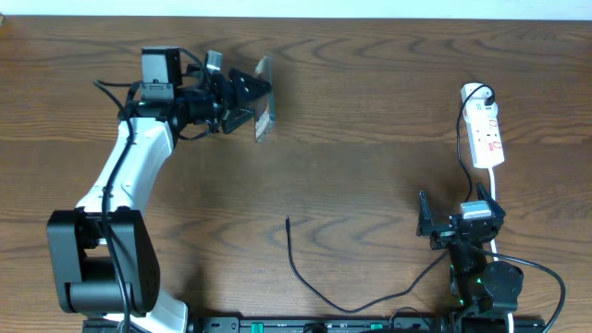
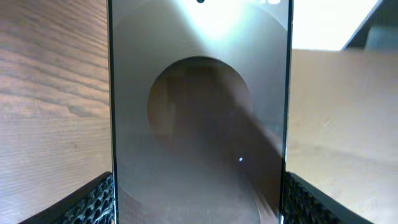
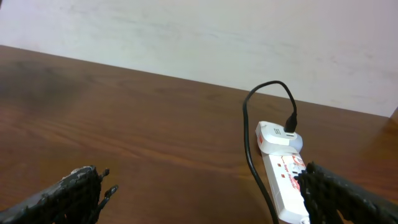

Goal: Plug charger to phone and switch on socket
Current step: 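Lift the phone with the left gripper and raise it upright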

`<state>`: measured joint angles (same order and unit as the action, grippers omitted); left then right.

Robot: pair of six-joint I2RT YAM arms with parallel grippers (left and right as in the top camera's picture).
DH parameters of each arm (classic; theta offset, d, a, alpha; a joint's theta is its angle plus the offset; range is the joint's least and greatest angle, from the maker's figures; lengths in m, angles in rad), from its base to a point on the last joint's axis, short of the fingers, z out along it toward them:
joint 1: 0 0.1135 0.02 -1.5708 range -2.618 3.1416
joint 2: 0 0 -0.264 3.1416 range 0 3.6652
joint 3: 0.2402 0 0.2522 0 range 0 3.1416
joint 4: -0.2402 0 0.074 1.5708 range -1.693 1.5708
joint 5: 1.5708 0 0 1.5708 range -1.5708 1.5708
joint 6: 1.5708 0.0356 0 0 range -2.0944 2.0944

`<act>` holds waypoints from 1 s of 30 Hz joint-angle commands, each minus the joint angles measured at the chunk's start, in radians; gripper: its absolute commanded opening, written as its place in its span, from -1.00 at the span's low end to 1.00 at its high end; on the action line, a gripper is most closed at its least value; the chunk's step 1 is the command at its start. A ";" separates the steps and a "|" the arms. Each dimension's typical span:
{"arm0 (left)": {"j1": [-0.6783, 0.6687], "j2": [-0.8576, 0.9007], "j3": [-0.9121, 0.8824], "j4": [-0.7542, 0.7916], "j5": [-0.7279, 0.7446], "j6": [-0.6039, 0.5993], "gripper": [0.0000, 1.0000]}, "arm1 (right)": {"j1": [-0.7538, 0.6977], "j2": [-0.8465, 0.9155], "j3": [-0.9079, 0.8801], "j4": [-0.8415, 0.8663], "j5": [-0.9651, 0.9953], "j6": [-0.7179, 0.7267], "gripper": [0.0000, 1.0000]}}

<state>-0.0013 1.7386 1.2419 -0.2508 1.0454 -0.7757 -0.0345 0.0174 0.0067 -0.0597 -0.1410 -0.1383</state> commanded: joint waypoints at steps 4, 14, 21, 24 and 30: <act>0.025 -0.034 0.012 0.010 0.106 -0.313 -0.85 | 0.005 -0.004 -0.001 -0.004 0.000 0.011 0.99; 0.025 -0.034 0.012 0.010 0.231 -0.547 -0.85 | 0.005 -0.004 -0.001 -0.004 0.000 0.011 0.99; 0.025 -0.033 0.011 0.010 0.275 -0.682 -0.85 | 0.005 -0.004 -0.001 -0.004 0.000 0.011 0.99; 0.025 -0.033 0.011 0.010 0.275 -0.711 -0.85 | 0.005 -0.004 -0.001 -0.004 0.000 0.011 0.99; 0.024 -0.033 0.011 0.010 0.256 -0.768 -0.85 | 0.005 -0.004 -0.001 -0.004 0.000 0.011 0.99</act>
<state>0.0196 1.7386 1.2419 -0.2493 1.2625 -1.5078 -0.0345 0.0174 0.0067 -0.0597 -0.1410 -0.1383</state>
